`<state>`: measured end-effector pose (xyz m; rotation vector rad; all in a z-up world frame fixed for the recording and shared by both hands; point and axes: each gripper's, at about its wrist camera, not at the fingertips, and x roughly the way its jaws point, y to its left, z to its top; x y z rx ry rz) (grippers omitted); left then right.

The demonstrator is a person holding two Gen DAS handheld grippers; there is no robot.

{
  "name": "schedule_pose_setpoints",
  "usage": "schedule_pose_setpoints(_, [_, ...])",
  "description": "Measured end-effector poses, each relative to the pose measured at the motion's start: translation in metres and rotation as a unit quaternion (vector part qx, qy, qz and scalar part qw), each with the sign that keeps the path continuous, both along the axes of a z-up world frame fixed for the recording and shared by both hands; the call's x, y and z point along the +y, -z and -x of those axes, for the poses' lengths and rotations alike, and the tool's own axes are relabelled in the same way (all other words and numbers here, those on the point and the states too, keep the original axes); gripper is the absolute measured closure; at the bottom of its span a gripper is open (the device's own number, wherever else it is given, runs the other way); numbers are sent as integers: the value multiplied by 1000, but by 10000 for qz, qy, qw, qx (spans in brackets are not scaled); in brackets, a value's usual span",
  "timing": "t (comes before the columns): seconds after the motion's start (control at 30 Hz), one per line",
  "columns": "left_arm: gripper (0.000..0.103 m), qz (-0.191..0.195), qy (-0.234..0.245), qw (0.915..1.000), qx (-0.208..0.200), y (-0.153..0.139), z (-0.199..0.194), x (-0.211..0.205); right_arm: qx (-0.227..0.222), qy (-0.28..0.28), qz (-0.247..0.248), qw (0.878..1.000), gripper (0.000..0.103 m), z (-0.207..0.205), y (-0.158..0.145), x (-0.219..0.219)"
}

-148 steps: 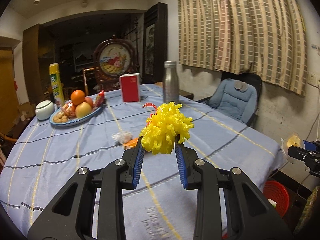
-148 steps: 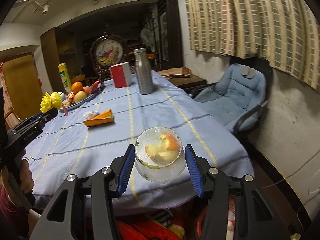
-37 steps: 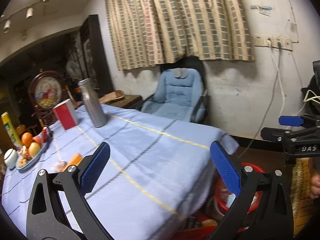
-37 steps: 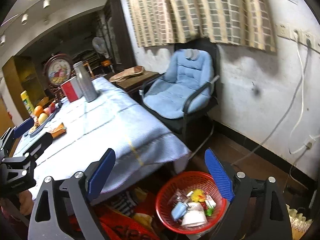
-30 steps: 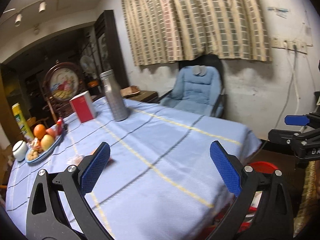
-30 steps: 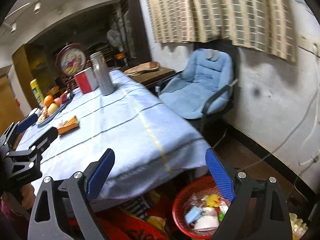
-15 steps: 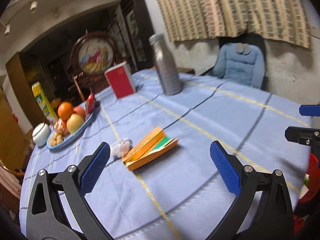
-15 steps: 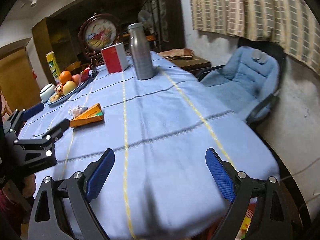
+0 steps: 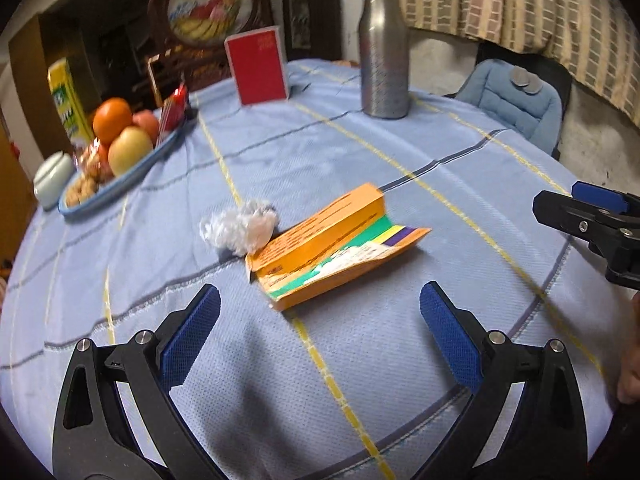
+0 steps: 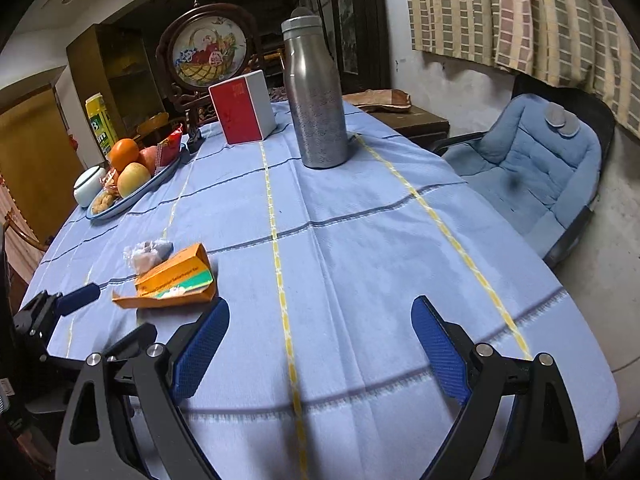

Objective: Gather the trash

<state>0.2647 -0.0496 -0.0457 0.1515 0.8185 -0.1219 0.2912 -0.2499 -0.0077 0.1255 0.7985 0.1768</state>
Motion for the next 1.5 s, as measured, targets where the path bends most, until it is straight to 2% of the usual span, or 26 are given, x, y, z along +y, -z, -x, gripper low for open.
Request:
schedule_pose_setpoints(0.17, [6, 235, -100, 9993, 290, 6, -10, 10, 13, -32, 191, 9998, 6, -3, 5, 8])
schedule_pose_setpoints(0.23, [6, 348, -107, 9988, 312, 5, -12, 13, 103, -105, 191, 9997, 6, -5, 8, 10])
schedule_pose_setpoints(0.33, [6, 427, -46, 9986, 306, 4, -15, 16, 486, -153, 225, 9984, 6, -13, 17, 12])
schedule_pose_setpoints(0.53, [6, 514, -24, 9981, 347, 5, -20, 19, 507, -123, 268, 9983, 6, -11, 19, 13])
schedule_pose_setpoints(0.67, [6, 363, -9, 9986, 394, 10, -20, 15, 542, -80, 284, 9981, 6, -12, 20, 13])
schedule_pose_setpoints(0.77, [6, 115, 50, 9990, 426, 14, -20, 8, 595, 37, 351, 9976, 6, -13, 21, 11])
schedule_pose_setpoints(0.9, [6, -75, 40, 9986, 530, 20, -24, 5, 884, 186, 425, 9950, 6, -21, 28, 10])
schedule_pose_setpoints(1.1, [6, 290, -29, 9972, 692, 24, -35, 14, 1100, 138, 292, 9934, 6, -26, 34, 7])
schedule_pose_setpoints(1.5, [5, 224, 95, 9972, 704, 25, -41, 10, 1180, 188, 260, 9925, 6, -29, 36, 7])
